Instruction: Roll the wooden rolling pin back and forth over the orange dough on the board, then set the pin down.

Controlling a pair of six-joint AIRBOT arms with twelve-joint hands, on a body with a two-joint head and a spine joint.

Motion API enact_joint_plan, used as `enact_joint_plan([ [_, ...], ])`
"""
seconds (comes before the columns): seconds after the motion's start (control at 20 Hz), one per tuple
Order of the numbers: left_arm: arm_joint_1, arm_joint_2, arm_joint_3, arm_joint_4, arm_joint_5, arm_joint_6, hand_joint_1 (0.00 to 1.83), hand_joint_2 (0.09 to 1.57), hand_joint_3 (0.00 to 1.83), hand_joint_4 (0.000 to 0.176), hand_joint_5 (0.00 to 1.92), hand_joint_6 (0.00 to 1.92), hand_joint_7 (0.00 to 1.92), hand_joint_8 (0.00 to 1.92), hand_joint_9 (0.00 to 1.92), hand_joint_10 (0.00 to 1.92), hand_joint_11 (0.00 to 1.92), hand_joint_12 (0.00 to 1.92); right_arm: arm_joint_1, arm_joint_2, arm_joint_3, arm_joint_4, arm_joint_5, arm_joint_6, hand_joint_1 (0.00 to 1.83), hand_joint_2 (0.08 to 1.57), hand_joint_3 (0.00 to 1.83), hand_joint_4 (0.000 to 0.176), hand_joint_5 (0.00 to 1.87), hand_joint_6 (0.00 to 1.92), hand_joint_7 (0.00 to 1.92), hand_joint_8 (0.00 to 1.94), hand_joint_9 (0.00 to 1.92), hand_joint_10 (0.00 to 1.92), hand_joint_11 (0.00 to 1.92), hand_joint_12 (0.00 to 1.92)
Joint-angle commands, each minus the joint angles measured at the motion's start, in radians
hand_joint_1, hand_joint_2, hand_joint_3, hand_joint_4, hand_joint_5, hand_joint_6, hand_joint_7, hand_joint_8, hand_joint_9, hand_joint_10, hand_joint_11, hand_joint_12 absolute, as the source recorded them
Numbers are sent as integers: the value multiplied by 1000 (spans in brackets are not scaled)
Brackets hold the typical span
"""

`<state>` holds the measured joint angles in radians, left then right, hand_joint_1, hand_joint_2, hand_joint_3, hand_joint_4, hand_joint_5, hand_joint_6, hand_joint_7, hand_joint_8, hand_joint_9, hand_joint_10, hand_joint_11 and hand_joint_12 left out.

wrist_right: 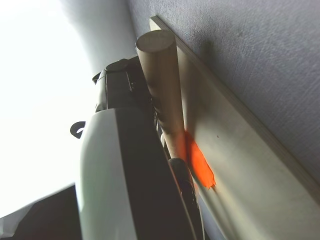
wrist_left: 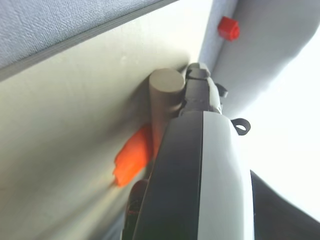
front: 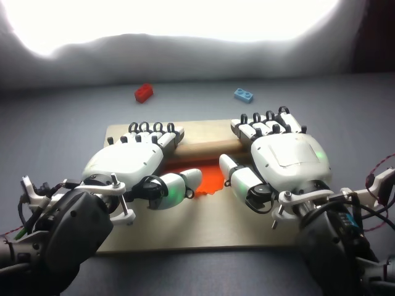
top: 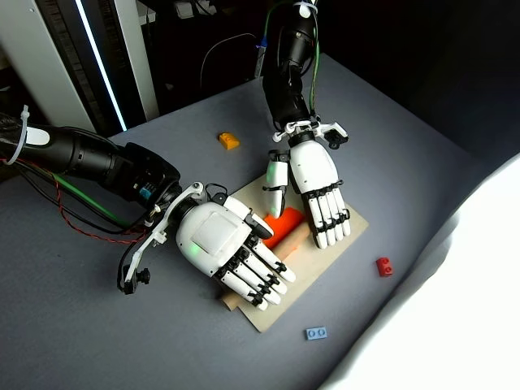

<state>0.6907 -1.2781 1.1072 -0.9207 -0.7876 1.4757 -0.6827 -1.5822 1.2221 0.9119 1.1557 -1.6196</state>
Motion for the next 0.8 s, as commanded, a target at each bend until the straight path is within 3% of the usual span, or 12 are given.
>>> enact_joint_plan([
  [0.0,13,6,-4,0,-27,-1,0,1410,0,0,83,3,115,5,86,7,10,5,-4,7,-7,-46,68,0,0,1477,0,0,361,4,387,6,357,6,0,920],
  [0.75,25,57,-79,13,-28,2,0,1410,0,0,45,0,72,0,39,0,0,0,-22,41,-89,-70,90,-17,0,1478,0,0,363,0,378,1,353,4,0,901],
])
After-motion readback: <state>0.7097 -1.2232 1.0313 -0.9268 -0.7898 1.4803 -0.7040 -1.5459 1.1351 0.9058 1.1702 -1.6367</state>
